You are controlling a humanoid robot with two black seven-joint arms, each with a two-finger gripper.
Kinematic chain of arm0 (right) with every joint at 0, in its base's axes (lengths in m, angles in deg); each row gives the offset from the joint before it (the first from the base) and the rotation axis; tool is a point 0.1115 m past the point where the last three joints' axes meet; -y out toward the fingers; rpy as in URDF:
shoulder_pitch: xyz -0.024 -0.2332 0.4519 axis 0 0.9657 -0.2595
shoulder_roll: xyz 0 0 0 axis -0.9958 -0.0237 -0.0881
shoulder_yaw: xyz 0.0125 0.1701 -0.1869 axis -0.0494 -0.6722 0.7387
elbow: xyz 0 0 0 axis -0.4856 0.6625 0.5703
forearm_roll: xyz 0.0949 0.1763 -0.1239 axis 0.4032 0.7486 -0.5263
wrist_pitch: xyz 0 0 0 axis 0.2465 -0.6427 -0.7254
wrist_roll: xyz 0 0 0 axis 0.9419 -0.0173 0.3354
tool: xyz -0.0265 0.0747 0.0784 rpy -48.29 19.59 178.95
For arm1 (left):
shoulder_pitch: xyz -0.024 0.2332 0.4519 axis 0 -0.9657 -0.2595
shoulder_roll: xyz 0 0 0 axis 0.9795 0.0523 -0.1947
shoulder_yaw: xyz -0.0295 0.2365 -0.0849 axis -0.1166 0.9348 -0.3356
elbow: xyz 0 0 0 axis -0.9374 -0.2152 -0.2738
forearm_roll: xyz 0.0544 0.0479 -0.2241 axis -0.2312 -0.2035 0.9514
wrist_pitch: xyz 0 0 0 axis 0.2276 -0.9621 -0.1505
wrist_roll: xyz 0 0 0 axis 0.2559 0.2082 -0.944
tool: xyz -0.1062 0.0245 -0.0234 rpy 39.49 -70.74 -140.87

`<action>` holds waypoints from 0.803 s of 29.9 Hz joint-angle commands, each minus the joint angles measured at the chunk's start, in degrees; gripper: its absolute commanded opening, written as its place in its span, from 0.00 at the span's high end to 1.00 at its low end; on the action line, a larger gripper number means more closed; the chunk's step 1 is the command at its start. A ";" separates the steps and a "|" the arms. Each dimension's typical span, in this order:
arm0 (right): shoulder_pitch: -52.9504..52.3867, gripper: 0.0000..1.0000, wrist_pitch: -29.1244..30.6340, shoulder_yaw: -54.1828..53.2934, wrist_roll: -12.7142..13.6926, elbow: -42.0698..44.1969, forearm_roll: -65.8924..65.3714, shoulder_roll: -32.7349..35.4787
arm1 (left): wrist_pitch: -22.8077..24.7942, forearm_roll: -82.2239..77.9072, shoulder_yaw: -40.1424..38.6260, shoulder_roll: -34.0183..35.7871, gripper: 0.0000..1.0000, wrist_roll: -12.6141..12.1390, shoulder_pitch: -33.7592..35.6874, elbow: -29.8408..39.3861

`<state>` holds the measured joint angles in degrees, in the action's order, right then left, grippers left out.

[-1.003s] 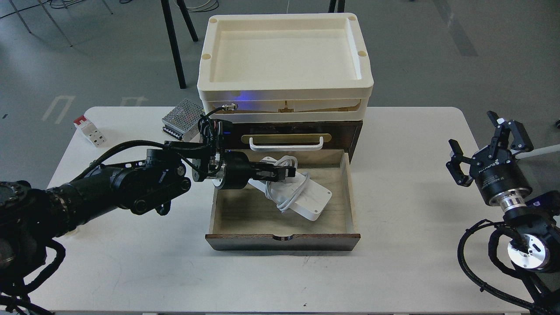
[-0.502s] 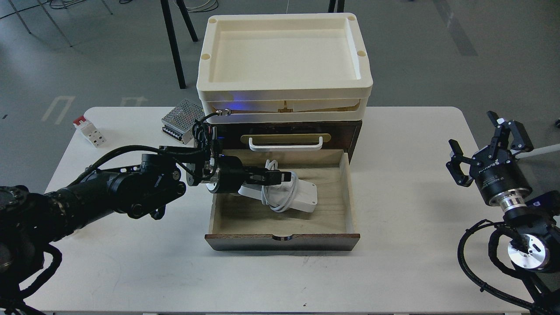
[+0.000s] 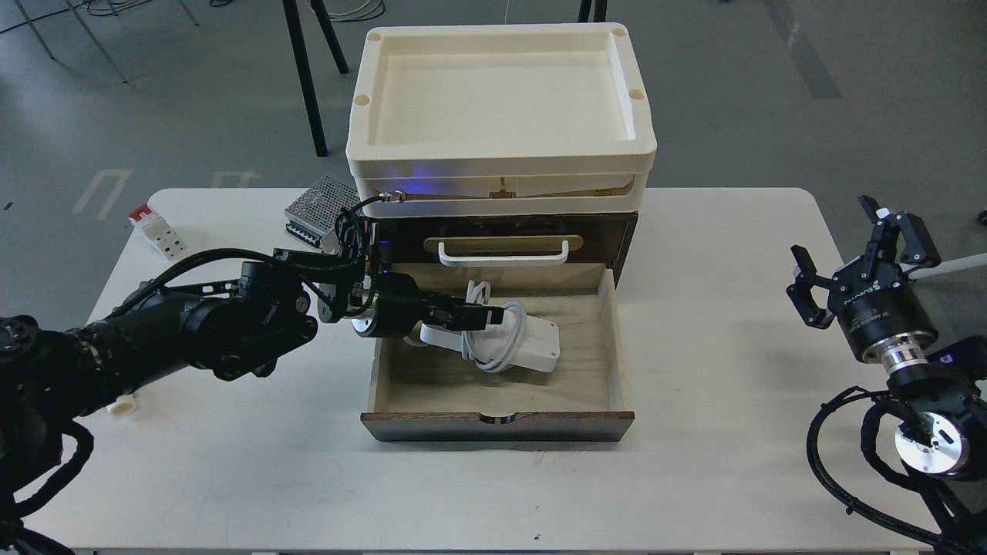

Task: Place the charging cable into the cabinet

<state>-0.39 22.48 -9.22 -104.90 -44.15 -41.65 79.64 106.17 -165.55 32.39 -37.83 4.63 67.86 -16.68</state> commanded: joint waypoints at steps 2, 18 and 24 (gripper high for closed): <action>0.00 0.01 0.00 0.00 0.00 0.00 0.00 0.00 | -0.01 -0.50 -0.14 1.46 0.38 0.00 0.89 0.26; 0.00 0.01 0.00 0.00 0.00 0.00 0.00 0.00 | 1.66 -0.41 -0.49 14.54 0.34 0.00 2.65 12.91; 0.00 0.01 0.00 0.09 0.00 0.00 0.00 0.18 | 1.75 1.25 -2.51 23.85 0.33 0.00 1.60 16.61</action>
<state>-0.39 22.49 -9.22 -104.90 -44.15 -41.65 79.70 107.85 -165.54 31.14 -18.38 4.64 70.30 -1.00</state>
